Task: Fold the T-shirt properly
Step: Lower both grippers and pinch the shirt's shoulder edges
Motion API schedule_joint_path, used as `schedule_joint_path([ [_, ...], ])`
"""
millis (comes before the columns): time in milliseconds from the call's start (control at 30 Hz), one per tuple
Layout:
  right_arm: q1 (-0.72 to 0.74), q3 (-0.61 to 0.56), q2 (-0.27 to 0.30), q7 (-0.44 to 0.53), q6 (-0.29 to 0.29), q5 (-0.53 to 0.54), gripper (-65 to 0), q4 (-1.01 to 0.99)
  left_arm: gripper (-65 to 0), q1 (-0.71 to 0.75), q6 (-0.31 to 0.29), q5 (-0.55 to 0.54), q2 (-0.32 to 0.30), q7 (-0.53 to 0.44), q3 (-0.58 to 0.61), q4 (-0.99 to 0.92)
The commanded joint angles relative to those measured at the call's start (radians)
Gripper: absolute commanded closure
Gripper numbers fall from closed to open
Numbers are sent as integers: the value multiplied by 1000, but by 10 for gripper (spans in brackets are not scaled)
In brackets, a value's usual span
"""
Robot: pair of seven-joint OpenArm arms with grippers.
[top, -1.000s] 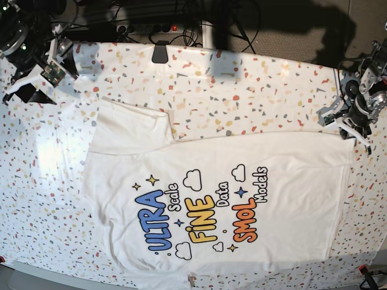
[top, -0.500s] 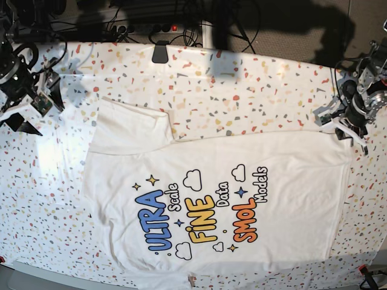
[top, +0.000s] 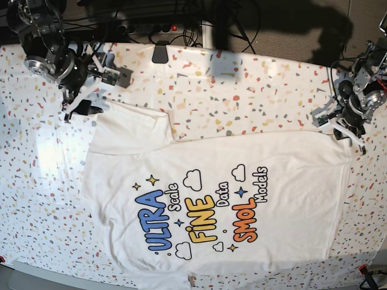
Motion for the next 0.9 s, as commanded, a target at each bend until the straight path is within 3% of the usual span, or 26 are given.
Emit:
schedule_joint_path([
  [0, 25, -7, 5, 9, -31, -22, -422, -17, 0, -17, 14, 4, -20, 0, -10, 10],
  [100, 85, -46, -10, 9, -76, -54, -422, -106, 0, -17, 14, 4, -20, 0, -10, 10],
  [400, 222, -175, -15, 5, -82, -56, -401, -269, 0, -17, 14, 4, -20, 0, -10, 10],
  [467, 230, -200, -15, 0, -81, -56, -330, -269, 0, -17, 14, 4, -20, 0, -10, 10],
  [567, 232, -225, -15, -3, -79, -68, -173, -269, 0, -17, 14, 4, -20, 0, -10, 10],
  [700, 232, -238, -15, -24, -32, -77, -5, -269, 0, -17, 14, 4, -20, 0, -10, 10],
  [867, 232, -238, -14, -47, -29, -77, 0, -269, 0, -17, 14, 3, -20, 0, -10, 10],
])
